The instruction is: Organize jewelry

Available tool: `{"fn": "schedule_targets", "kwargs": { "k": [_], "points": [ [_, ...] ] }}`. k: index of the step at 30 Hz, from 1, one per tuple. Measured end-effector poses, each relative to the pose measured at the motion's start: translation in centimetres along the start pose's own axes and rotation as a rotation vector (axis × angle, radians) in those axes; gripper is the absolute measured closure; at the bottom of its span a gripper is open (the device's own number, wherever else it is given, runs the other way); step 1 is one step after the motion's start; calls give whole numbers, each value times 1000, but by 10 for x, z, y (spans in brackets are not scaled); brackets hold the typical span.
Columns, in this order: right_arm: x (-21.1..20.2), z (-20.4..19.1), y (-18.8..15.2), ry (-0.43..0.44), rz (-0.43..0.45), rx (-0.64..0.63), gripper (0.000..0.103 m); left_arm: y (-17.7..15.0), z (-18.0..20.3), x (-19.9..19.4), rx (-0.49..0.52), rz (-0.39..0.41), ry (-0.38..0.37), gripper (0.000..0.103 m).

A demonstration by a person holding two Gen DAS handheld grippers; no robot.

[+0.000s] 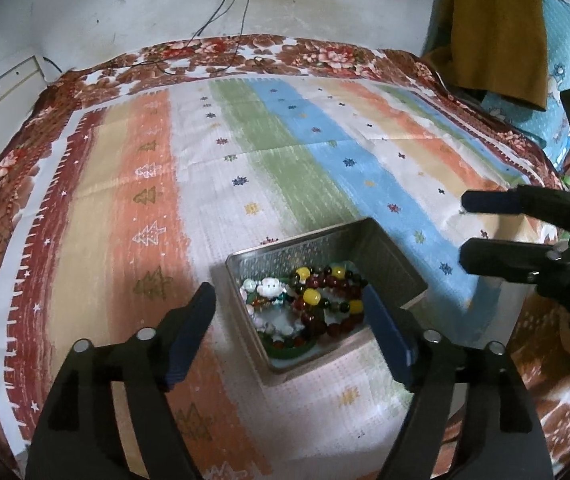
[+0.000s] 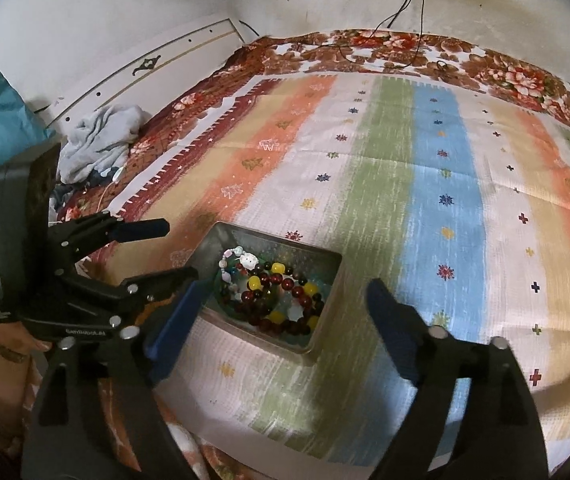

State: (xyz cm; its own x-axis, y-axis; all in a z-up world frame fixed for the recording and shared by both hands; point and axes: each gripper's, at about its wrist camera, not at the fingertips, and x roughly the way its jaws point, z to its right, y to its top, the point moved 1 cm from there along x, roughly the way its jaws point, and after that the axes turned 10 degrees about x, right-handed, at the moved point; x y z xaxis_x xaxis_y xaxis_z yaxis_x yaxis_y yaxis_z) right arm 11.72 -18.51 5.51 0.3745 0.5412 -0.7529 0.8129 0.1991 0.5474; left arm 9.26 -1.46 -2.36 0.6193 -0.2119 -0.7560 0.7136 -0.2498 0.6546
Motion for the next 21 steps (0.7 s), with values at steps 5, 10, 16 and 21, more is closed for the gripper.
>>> {"fn": "schedule_targets", "kwargs": {
  "k": [5, 10, 16, 21],
  "points": [
    [-1, 0, -12, -60, 4, -24, 5, -9, 5, -6, 17, 27, 22, 10],
    [-3, -1, -22, -79, 16, -60, 5, -14, 8, -10, 31, 48, 46, 6],
    [-16, -7, -30, -86, 100, -67, 5, -23, 14, -16, 44, 82, 113, 6],
    [-23, -7, -37, -106, 144, -50, 5, -27, 16, -19, 35, 92, 133, 6]
  ]
}}
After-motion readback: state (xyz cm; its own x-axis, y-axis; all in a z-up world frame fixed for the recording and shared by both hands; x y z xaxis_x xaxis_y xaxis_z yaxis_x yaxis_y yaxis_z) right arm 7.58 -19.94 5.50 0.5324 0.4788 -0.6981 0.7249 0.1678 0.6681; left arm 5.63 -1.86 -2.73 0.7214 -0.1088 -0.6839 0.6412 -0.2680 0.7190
